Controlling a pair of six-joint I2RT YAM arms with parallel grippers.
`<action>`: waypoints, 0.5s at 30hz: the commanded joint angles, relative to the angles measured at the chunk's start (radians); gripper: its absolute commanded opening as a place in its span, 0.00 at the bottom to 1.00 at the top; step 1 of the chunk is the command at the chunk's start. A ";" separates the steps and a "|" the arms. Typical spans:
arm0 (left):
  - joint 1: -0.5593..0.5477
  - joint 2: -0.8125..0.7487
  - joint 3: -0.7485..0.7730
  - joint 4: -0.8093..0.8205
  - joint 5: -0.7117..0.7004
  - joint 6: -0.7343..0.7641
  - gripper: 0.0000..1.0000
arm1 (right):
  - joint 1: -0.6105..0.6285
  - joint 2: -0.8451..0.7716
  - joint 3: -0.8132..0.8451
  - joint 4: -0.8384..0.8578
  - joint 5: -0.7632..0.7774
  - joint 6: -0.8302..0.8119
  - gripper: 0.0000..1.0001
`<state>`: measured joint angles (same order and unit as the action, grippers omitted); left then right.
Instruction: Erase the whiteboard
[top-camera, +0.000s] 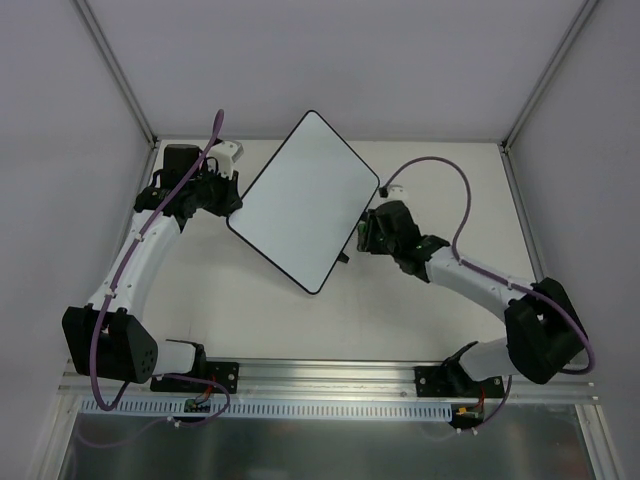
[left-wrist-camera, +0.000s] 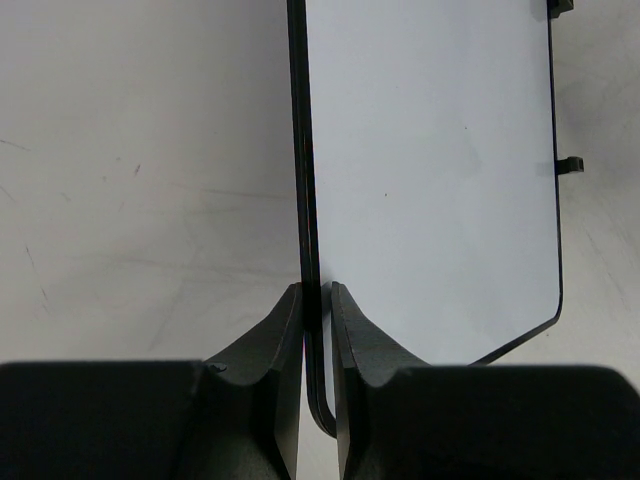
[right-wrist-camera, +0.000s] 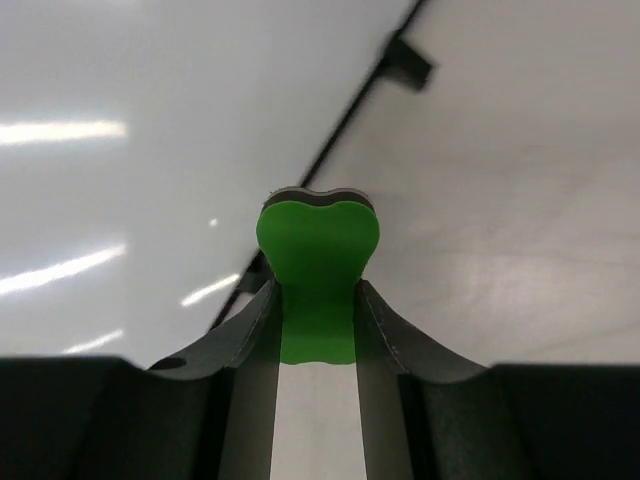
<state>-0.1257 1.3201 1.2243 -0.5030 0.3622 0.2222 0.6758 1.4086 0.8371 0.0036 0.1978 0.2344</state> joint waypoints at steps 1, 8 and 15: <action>-0.015 -0.002 0.034 0.021 0.017 0.020 0.00 | -0.143 -0.028 0.025 -0.141 0.112 0.006 0.01; -0.015 -0.009 0.037 0.021 0.018 0.017 0.00 | -0.375 0.078 0.083 -0.269 0.178 0.002 0.04; -0.015 -0.010 0.032 0.021 0.021 0.019 0.00 | -0.475 0.219 0.149 -0.316 0.127 0.046 0.12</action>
<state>-0.1257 1.3201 1.2243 -0.5049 0.3622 0.2226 0.2153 1.5909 0.9295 -0.2630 0.3229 0.2474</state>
